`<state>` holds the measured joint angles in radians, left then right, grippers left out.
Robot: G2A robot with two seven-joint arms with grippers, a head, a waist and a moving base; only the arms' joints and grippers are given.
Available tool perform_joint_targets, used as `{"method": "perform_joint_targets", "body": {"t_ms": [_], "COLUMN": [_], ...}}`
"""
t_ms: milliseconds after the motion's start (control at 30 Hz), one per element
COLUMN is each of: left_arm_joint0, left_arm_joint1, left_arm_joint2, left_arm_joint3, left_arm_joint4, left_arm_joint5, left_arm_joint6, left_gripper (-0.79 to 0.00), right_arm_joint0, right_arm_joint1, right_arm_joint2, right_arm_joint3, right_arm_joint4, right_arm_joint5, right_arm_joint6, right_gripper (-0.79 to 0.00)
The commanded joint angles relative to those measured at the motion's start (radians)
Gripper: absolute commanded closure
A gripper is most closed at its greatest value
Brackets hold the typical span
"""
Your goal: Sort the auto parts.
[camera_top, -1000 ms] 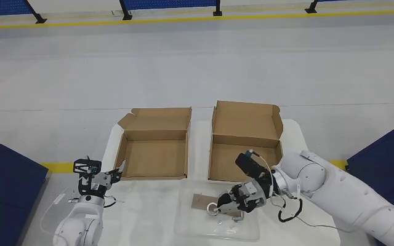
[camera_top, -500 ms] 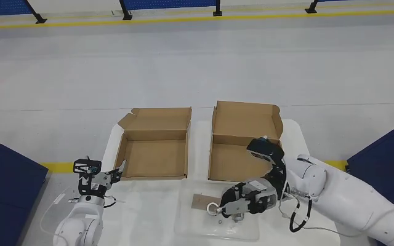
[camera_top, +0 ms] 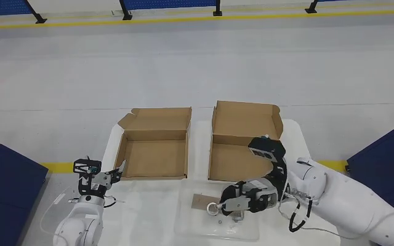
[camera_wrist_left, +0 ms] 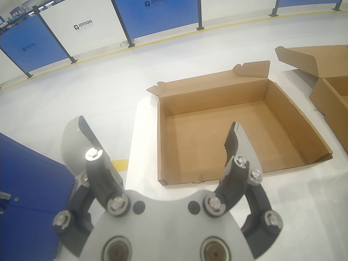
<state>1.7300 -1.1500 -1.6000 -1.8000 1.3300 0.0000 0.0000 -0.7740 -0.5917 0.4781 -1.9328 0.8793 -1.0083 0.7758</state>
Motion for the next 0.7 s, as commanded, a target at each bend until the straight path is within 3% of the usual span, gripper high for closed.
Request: {"method": "perform_joint_targets", "body": {"t_ms": [0, 267, 500, 667], "left_arm_joint0": [0.000, 0.000, 0.000, 0.000], "left_arm_joint1": [0.000, 0.000, 0.000, 0.000], "left_arm_joint2": [0.000, 0.000, 0.000, 0.000], "left_arm_joint3": [0.000, 0.000, 0.000, 0.000], "left_arm_joint4": [0.000, 0.000, 0.000, 0.000], "left_arm_joint5": [0.000, 0.000, 0.000, 0.000], "left_arm_joint6": [0.000, 0.000, 0.000, 0.000], "left_gripper": [-0.785, -0.785, -0.785, -0.785], "right_arm_joint0": [-0.019, -0.086, -0.170, -0.188], "right_arm_joint1": [-0.001, -0.017, -0.050, -0.059], "right_arm_joint2": [0.007, 0.095, 0.234, 0.266], "right_arm_joint3": [-0.025, -0.115, -0.151, -0.148], "right_arm_joint4": [0.122, 0.400, 0.589, 0.618], "right_arm_joint5": [-0.004, 0.035, 0.146, 0.175], "right_arm_joint6": [0.032, 0.072, 0.182, 0.212], "right_gripper": [0.000, 0.000, 0.000, 0.000]}}
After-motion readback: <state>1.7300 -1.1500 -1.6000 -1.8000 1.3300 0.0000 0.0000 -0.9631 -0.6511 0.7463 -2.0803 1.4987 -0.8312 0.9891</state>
